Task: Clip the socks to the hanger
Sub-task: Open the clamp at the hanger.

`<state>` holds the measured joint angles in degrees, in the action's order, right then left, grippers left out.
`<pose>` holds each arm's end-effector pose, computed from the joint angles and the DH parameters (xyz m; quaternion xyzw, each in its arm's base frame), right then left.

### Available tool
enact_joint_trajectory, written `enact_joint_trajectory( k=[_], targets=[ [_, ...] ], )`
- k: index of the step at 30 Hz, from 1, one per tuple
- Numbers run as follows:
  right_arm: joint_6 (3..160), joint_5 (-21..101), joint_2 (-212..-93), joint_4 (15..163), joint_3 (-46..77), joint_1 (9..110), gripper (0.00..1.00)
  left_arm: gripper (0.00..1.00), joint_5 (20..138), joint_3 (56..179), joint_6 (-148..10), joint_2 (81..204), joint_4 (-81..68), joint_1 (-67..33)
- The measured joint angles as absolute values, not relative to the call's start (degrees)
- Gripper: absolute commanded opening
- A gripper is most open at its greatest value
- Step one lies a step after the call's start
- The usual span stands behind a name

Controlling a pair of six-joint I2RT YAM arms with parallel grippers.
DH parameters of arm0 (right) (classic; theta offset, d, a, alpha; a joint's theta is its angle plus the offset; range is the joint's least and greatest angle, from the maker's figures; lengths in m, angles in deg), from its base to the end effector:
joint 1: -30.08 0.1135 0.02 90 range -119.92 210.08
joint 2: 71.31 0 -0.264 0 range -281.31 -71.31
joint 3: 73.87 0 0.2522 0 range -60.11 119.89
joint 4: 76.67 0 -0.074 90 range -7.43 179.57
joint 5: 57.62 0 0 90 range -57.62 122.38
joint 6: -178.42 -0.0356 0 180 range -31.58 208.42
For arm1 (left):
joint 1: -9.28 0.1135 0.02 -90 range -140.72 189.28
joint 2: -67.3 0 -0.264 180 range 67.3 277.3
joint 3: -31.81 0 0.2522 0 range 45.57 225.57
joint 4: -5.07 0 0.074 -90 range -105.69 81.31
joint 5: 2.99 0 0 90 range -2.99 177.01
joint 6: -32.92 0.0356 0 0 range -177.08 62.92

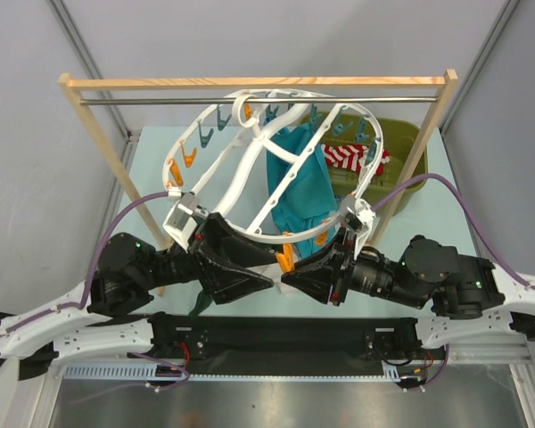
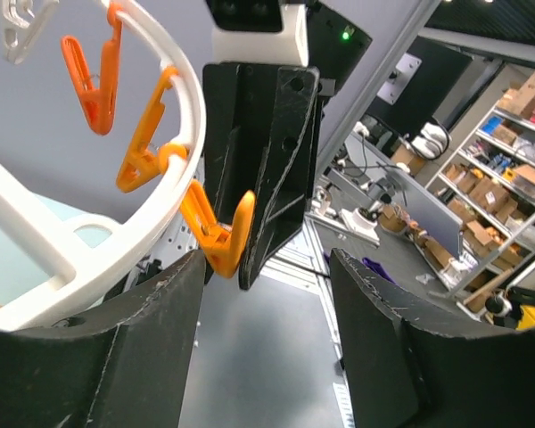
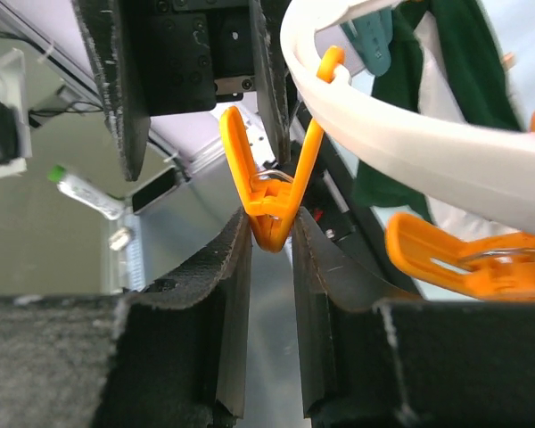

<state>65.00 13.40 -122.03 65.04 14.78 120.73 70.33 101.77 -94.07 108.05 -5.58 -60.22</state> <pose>0.0098 0.1596 0.4722 -0.2905 0.6470 0.5197 0.4764 0.0404 -0.1372 0.4433 0.2747 0.5216 -0.6943 0.4128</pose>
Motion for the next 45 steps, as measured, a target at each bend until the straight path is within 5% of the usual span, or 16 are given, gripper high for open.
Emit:
enact_joint_trajectory(
  k=[19, 29, 45],
  targets=[
    [47.97, 18.47, -125.04, 68.47, 15.52, 117.03, 0.00, 0.66, 87.11, 100.59, -102.16, 103.29, -7.42, -63.45],
    [44.28, 22.10, -125.04, 70.17, 15.52, 113.93, 0.00, 0.79, 87.90, 104.18, -106.62, 107.51, -9.84, -63.45],
    [43.34, 23.39, -124.98, 70.98, 15.50, 112.90, 0.00, 0.75, 88.64, 103.78, -110.75, 108.47, -6.76, -63.45]
  ],
)
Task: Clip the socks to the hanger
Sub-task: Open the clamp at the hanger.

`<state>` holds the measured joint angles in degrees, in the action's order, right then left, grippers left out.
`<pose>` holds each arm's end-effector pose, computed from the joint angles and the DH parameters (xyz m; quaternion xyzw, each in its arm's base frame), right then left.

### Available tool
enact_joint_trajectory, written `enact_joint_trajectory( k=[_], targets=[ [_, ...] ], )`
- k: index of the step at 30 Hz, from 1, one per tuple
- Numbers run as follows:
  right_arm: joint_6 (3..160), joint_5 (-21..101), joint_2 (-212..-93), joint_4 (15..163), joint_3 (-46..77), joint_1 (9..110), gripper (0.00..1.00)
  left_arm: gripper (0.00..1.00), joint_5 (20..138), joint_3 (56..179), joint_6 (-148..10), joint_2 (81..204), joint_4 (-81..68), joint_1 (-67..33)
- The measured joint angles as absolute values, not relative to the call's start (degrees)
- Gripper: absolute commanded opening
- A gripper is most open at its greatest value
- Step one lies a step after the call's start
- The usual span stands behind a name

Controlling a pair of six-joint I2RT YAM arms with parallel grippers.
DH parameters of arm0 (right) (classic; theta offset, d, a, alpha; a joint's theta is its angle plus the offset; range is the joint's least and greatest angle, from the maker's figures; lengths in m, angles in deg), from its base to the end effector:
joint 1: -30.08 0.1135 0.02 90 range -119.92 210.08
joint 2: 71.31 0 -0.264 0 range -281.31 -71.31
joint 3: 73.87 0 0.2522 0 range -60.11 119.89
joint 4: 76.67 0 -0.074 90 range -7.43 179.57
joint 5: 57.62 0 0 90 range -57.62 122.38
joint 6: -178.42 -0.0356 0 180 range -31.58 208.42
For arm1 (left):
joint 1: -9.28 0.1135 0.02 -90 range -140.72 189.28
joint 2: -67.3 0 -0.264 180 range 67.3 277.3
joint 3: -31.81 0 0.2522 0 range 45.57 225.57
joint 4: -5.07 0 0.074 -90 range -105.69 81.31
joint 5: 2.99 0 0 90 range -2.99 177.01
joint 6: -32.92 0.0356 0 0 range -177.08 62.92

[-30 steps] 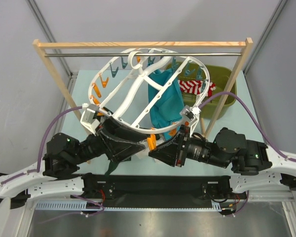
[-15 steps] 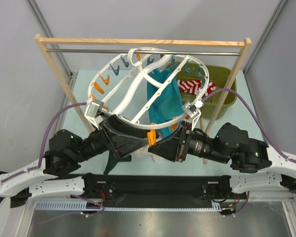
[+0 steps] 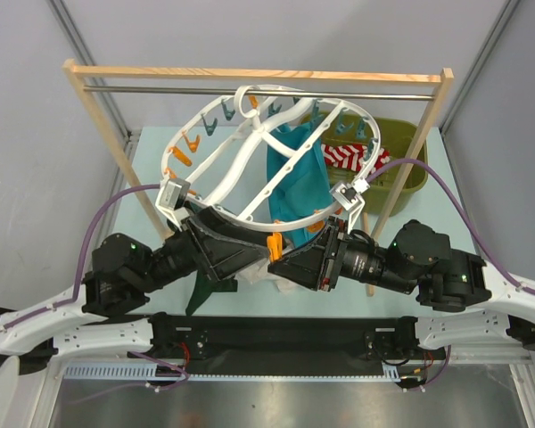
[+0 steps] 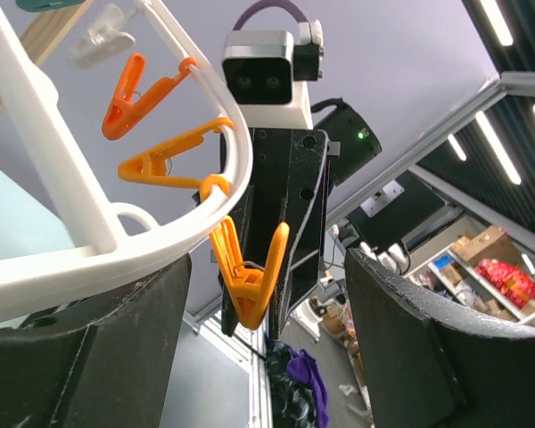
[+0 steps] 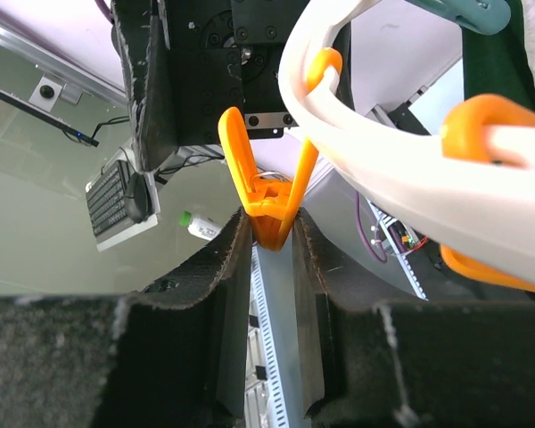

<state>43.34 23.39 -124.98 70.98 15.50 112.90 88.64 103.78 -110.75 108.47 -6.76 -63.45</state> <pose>0.0277 0.1753 0.4797 -0.1673 0.6657 0.6279 0.3668 0.0430 -0.1349 0.4521 0.0848 0.5748 -0.7227 0.3743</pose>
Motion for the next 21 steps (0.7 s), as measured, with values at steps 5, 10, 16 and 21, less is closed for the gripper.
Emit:
enact_joint_trajectory(
  k=[5, 10, 16, 21],
  targets=[
    [43.42, 23.54, -124.98, 71.02, 15.44, 112.82, 0.00, 0.70, 90.11, 102.47, -113.15, 107.94, -5.34, -63.45],
    [43.45, 23.39, -124.76, 71.64, 14.89, 112.49, 0.00, 0.65, 91.88, 101.71, -114.68, 108.82, -2.83, -63.91],
    [43.42, 23.47, -124.72, 72.97, 14.10, 112.29, 0.00, 0.64, 96.58, 98.78, -114.88, 108.97, 0.85, -67.54],
    [42.99, 24.54, -124.74, 74.50, 13.80, 111.68, 0.00, 0.64, 97.89, 98.32, -114.64, 109.65, 1.76, -67.97]
  ],
)
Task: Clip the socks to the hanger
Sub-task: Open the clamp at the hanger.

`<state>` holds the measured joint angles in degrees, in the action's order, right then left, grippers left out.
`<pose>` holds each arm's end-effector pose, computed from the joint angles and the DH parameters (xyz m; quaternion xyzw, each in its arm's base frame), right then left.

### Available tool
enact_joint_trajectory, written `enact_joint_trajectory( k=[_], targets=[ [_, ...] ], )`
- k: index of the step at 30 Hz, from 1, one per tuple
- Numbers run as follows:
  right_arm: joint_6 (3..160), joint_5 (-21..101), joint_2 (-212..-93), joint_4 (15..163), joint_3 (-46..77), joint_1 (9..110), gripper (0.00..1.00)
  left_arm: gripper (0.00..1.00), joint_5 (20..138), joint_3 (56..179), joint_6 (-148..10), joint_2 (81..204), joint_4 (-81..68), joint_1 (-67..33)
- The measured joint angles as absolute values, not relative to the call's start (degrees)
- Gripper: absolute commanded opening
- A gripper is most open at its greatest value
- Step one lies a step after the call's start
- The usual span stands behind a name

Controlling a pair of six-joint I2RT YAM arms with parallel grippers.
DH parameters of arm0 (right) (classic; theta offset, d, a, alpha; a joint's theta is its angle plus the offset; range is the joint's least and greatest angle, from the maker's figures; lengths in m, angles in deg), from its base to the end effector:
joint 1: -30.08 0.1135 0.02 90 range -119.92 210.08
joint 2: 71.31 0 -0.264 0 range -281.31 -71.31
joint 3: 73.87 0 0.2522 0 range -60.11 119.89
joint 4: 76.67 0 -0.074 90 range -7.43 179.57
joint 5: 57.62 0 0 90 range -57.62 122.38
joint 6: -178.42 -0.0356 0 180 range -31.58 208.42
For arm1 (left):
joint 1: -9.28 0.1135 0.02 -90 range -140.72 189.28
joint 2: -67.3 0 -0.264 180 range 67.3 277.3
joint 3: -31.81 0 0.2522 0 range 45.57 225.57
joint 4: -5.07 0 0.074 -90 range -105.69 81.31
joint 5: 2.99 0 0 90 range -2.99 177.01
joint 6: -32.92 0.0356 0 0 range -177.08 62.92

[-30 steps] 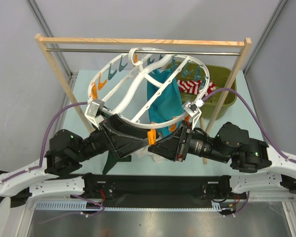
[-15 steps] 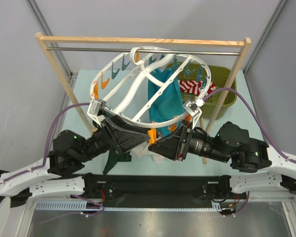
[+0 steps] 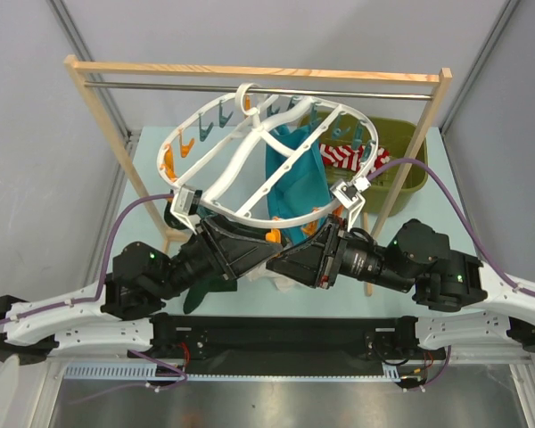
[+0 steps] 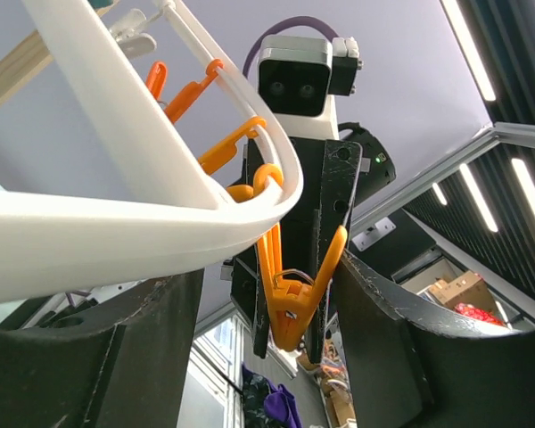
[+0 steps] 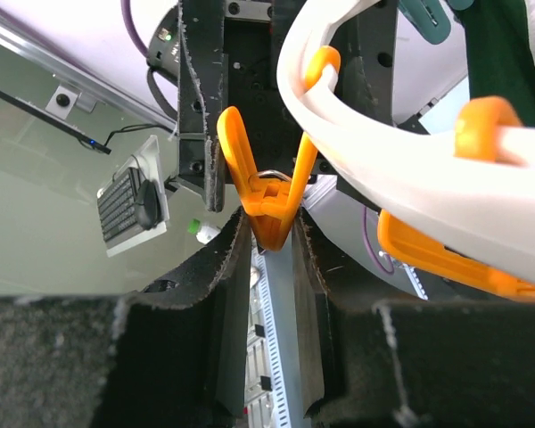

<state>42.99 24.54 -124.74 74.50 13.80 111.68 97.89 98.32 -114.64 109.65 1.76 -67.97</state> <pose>0.0311 0.1773 0.4777 -0.1603 0.6539 0.6400 0.3703 0.0412 -0.1515 0.4333 0.0197 0.5700 -0.7361 0.3646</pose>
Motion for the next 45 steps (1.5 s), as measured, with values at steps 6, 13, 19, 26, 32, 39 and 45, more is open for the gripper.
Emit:
enact_joint_trajectory(
  k=[6, 13, 19, 26, 32, 39, 45],
  targets=[
    [42.57, 24.94, -124.65, 75.07, 13.51, 111.48, 0.00, 0.64, 98.61, 97.62, -114.44, 109.65, 3.97, -67.97],
    [41.87, 25.46, -124.43, 75.05, 13.49, 111.09, 0.00, 0.63, 99.90, 96.86, -113.44, 109.41, 6.70, -68.00],
    [41.54, 26.25, -124.35, 75.02, 13.49, 110.45, 0.00, 0.53, 100.88, 95.96, -112.58, 109.06, 10.16, -68.02],
    [41.46, 27.08, -124.35, 74.59, 13.49, 109.71, 0.00, 0.61, 100.49, 96.18, -111.77, 110.30, 12.43, -68.02],
    [41.48, 26.99, -124.32, 74.37, 13.49, 109.34, 0.00, 0.66, 99.88, 96.75, -111.51, 111.35, 13.00, -68.02],
    [41.43, 27.10, -124.02, 74.52, 13.49, 109.27, 0.00, 0.51, 99.88, 96.97, -111.47, 111.94, 13.11, -68.00],
    [41.48, 27.43, -123.80, 74.48, 13.49, 109.23, 0.00, 0.33, 99.90, 96.99, -111.47, 112.58, 13.26, -67.95]
  ],
)
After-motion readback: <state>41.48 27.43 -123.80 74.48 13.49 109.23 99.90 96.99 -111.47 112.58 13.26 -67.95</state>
